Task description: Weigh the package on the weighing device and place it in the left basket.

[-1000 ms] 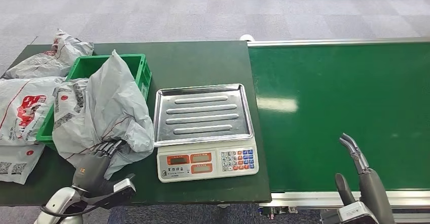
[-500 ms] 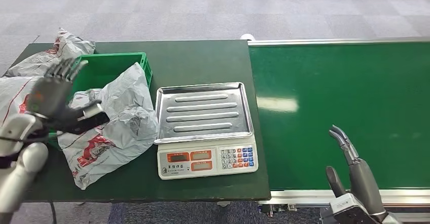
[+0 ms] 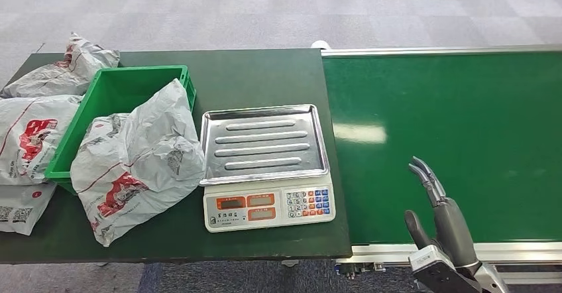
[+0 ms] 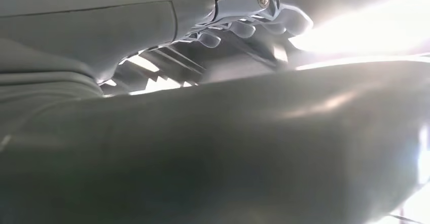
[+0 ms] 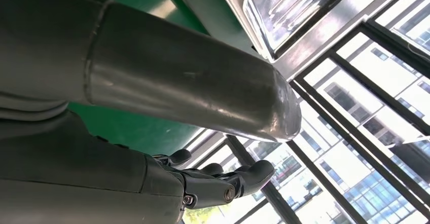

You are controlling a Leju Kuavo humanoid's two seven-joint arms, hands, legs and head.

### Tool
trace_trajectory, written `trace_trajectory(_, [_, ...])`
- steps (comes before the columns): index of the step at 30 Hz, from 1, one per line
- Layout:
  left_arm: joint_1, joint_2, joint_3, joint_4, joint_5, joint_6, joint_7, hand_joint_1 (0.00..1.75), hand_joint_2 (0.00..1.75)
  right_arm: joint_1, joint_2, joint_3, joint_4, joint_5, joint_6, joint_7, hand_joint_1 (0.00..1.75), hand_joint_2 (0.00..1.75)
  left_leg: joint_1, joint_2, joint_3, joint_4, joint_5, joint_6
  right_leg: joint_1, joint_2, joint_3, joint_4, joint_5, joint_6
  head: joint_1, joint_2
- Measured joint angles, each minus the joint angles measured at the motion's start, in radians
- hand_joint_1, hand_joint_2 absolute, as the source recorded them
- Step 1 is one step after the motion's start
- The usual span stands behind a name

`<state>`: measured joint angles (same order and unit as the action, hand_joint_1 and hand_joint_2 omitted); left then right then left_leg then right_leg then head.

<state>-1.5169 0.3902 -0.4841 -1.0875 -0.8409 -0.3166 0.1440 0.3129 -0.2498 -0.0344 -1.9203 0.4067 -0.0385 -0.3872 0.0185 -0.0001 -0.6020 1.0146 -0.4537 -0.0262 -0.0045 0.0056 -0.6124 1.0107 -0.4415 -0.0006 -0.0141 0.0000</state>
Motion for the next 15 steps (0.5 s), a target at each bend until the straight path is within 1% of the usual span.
trace_trajectory(2, [0.074, 0.011, 0.000, -0.081, 0.124, 0.028, -0.007, 0.00, 0.00, 0.016, 0.003, 0.003, -0.002, 0.009, -0.008, 0.006, 0.00, 0.00, -0.001, -0.001, 0.004, -0.002, 0.000, 0.000, -0.001, -0.001, 0.004, 0.000, -0.001, 0.000, 0.000, 0.000])
trace_trajectory(7, [0.344, 0.074, -0.008, -0.264, 0.317, 0.165, -0.073, 0.00, 0.00, 0.053, 0.014, 0.008, -0.012, 0.021, -0.030, 0.012, 0.00, 0.00, -0.004, 0.002, 0.014, -0.007, 0.000, 0.000, -0.004, 0.002, 0.010, 0.000, -0.003, 0.000, 0.000, 0.000])
trace_trajectory(9, [0.487, 0.094, -0.007, -0.320, 0.345, 0.244, -0.129, 0.00, 0.00, 0.055, 0.019, 0.008, -0.013, 0.019, -0.032, 0.010, 0.00, 0.00, -0.005, 0.002, 0.018, -0.009, -0.001, 0.000, -0.006, 0.002, 0.013, 0.000, -0.004, 0.000, 0.000, 0.000])
trace_trajectory(11, [0.620, 0.109, -0.007, -0.364, 0.340, 0.308, -0.173, 0.00, 0.00, 0.055, 0.025, 0.008, -0.013, 0.018, -0.032, 0.009, 0.00, 0.00, -0.006, 0.002, 0.019, -0.009, -0.001, 0.000, -0.006, 0.002, 0.013, 0.000, -0.005, -0.001, 0.000, 0.000])
trace_trajectory(13, [0.703, 0.121, -0.007, -0.393, 0.337, 0.330, -0.182, 0.00, 0.00, 0.055, 0.028, 0.008, -0.013, 0.018, -0.032, 0.008, 0.00, 0.00, -0.005, 0.002, 0.018, -0.009, -0.001, 0.000, -0.005, 0.001, 0.012, 0.000, -0.005, -0.001, 0.000, 0.000])
trace_trajectory(15, [0.750, 0.131, -0.006, -0.416, 0.341, 0.328, -0.179, 0.00, 0.00, 0.055, 0.031, 0.008, -0.013, 0.018, -0.032, 0.008, 0.00, 0.00, -0.006, 0.001, 0.017, -0.009, -0.001, 0.000, -0.005, 0.001, 0.012, 0.000, -0.005, -0.001, 0.000, 0.000])
